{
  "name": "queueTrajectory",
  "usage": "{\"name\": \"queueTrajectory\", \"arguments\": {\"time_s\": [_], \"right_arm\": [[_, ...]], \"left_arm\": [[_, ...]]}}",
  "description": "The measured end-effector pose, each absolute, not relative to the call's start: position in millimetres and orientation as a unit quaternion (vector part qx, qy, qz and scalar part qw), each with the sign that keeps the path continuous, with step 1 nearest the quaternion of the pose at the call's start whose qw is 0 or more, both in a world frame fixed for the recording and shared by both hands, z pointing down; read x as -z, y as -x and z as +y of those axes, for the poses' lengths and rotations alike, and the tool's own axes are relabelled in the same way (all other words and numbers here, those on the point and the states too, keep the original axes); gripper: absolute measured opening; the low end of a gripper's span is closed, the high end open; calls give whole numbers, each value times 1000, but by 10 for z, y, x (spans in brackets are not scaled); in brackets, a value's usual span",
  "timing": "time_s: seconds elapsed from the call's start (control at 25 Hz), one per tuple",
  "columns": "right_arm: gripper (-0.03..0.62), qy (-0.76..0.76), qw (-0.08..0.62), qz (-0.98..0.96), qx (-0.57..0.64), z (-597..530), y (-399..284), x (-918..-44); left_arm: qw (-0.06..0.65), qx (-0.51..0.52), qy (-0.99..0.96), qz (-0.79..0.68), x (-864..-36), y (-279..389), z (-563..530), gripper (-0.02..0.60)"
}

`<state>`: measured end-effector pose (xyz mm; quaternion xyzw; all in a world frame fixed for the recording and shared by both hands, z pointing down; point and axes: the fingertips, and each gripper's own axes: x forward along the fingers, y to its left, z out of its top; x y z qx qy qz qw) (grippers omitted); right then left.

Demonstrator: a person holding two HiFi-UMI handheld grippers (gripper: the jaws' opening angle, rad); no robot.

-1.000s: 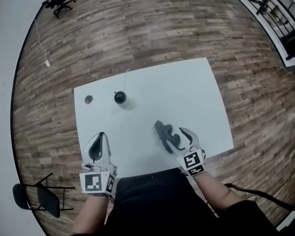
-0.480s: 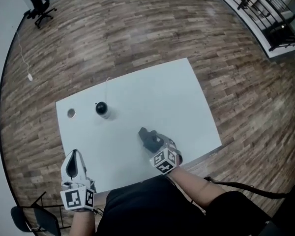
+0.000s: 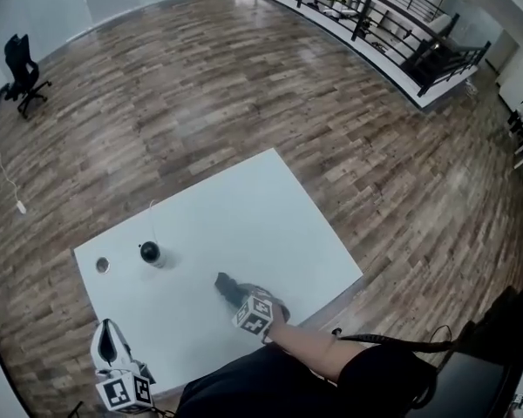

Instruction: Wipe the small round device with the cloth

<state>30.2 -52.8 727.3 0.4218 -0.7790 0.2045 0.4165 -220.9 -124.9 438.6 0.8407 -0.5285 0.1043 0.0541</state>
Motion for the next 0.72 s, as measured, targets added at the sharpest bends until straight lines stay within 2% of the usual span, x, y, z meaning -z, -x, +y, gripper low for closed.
{"name": "queueTrajectory", "arguments": {"time_s": [0.16,0.44,0.72], "right_arm": [[132,-433,400,-784,-196,-649,-222,-7140],[127,-470,360,-792,-150,-1019,-330,-6457],[124,-480,315,-813,-100,-1631,-163,-5869]], "left_arm": [[51,-104,-836,-537,-4376,2385,-1252,8],[48,-90,-841,-531,-4322,2331,-1294,8],[55,-85,-831,-547,-4354,2458,-1310,8]]}}
